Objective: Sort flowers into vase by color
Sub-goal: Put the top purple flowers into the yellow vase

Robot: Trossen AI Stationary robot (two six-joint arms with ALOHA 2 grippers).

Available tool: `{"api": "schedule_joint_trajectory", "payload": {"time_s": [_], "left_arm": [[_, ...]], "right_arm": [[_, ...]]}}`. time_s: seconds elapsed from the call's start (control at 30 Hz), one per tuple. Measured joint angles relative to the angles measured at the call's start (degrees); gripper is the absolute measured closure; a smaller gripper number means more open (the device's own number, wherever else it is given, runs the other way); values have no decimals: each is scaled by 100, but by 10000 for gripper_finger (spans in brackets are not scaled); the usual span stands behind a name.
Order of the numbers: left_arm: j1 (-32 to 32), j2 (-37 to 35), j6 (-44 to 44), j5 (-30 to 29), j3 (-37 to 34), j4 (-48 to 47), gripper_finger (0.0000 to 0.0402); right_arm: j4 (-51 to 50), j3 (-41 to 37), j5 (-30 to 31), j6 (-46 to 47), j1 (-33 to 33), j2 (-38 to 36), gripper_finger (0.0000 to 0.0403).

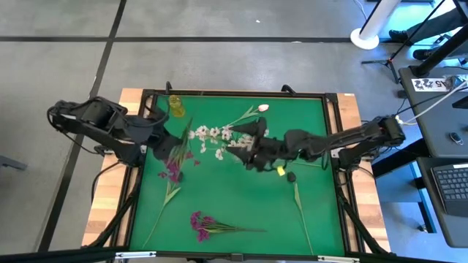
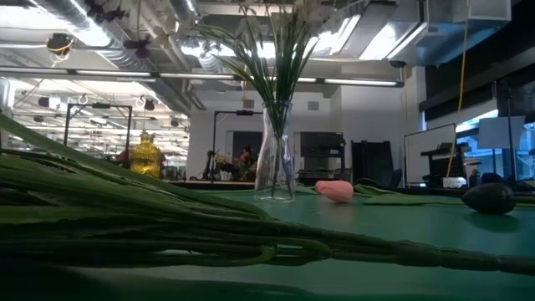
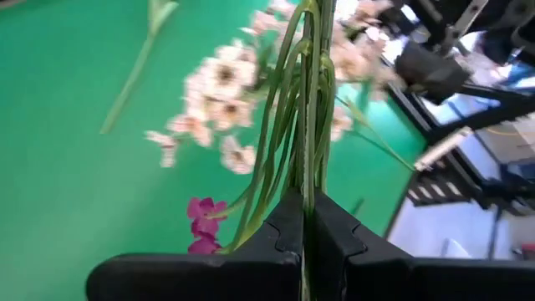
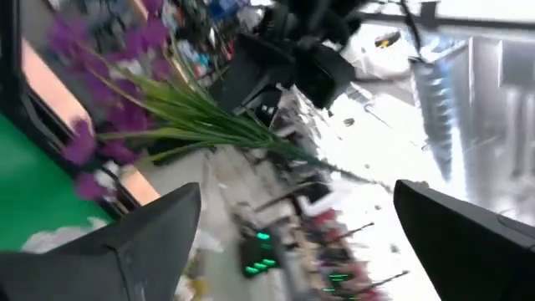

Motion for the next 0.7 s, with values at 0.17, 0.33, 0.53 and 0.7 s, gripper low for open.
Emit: {"api": "schedule_joint_trajectory", "payload": {"time_s": [0.17,0.33,0.53,0.7], "left_arm": [[56,122,37,337,0,271,401],[46,167,98,693,0,511,401],[45,185,137,866,0,506,401],[-2,187,145,959,0,508,401]], "right_arm": [[-36,833,607,-1104,262,768,11],[-69,1593,853,-1790,242,1380,11],[-74,2128,887,-2395,165,1895,21],[-93,2257,965,-2694,167,2078,65]]}}
